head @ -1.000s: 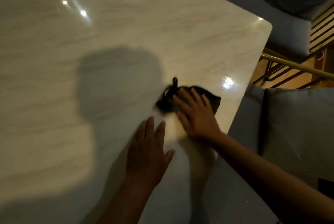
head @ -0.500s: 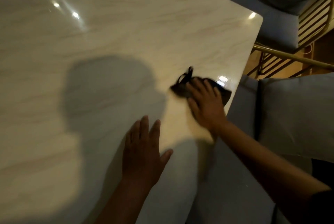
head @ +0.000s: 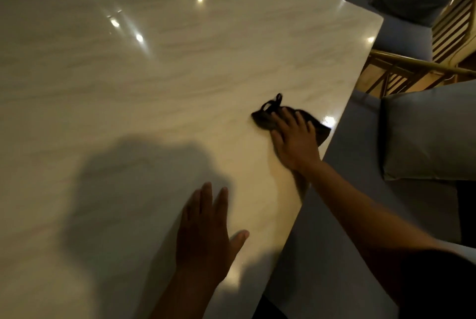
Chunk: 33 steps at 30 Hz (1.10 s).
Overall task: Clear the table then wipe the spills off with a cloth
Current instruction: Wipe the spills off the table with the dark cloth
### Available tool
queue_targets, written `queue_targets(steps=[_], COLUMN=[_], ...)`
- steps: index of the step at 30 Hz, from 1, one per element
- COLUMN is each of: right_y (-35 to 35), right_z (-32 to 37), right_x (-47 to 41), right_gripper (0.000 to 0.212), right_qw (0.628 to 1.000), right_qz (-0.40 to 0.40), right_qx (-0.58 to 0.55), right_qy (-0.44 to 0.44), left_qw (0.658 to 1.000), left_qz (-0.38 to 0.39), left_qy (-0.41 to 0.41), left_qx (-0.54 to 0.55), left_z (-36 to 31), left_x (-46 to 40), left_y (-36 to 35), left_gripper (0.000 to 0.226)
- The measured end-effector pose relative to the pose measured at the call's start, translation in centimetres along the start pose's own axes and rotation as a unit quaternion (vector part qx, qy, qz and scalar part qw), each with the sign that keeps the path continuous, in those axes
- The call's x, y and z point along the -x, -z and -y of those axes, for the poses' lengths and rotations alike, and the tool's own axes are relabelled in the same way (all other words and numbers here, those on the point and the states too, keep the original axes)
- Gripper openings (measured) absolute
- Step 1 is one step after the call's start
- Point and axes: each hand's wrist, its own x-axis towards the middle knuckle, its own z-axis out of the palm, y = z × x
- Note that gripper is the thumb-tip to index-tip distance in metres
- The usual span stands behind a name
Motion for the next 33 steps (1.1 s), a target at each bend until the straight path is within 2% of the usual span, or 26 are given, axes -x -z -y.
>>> queue_targets(steps=[4, 7, 9, 12, 14, 17, 20, 23, 25, 27, 29, 31, 33], right_y=[-0.5, 0.4, 0.6, 0.0, -0.4, -0.9, -0.8, -0.3, -0.2, -0.3, -0.9, -1.4, -1.9], right_z=[6.3, 5.6, 4.2, 3.3, 4.2, 6.6, 9.5, 8.6, 7.8, 8.0, 9.4, 11.9, 15.3], right_x=[13.6, 14.4, 11.0, 7.0, 6.9, 12.8, 20.9, 20.6, 16.9, 13.8, 13.7, 17.0, 23.2], right_gripper=[0.054, 0.053, 0.055, 0.059, 0.06, 0.055, 0.054, 0.054, 0.054, 0.057, 0.06, 0.059, 0.056], right_qw=[0.991, 0.982, 0.99, 0.999, 1.0, 0.998, 0.984, 0.972, 0.986, 0.998, 1.0, 1.0, 0.999], right_qz=[0.033, 0.053, 0.029, 0.028, 0.012, 0.002, 0.038, 0.058, 0.035, 0.033, 0.025, 0.007, 0.002], right_qx=[-0.018, -0.001, 0.013, 0.019, 0.012, -0.002, 0.003, 0.0, 0.006, 0.007, 0.0, -0.001, -0.007], right_qy=[0.132, 0.181, 0.139, 0.016, -0.002, 0.066, 0.173, 0.229, 0.163, 0.048, -0.015, -0.009, 0.035], left_qw=[0.999, 0.999, 0.998, 0.998, 0.998, 0.998, 0.999, 0.998, 0.998, 0.998, 0.998, 0.998, 0.999], left_qz=[0.037, 0.048, 0.065, 0.063, 0.056, 0.053, 0.049, 0.056, 0.058, 0.054, 0.055, 0.058, 0.051], left_qy=[-0.001, -0.004, -0.009, -0.009, -0.013, -0.018, -0.014, -0.004, 0.001, 0.005, 0.009, 0.006, 0.001], left_qx=[0.015, 0.0, -0.005, -0.018, -0.015, -0.018, -0.009, -0.007, -0.014, -0.017, -0.013, -0.01, -0.004], left_z=[1.6, 2.4, 2.7, 2.8, 2.9, 3.2, 4.2, 5.9, 7.2, 8.3, 9.5, 10.7, 12.0], left_x=[3.2, 4.5, 5.0, 5.0, 5.0, 5.7, 6.8, 8.7, 10.1, 11.4, 13.0, 15.0, 17.3], left_y=[0.2, 1.1, 1.2, 1.3, 1.1, 1.0, 1.1, 1.0, 0.8, 0.7, 0.4, 0.0, -0.4], left_gripper=[0.097, 0.096, 0.096, 0.096, 0.096, 0.096, 0.097, 0.098, 0.098, 0.098, 0.099, 0.099, 0.101])
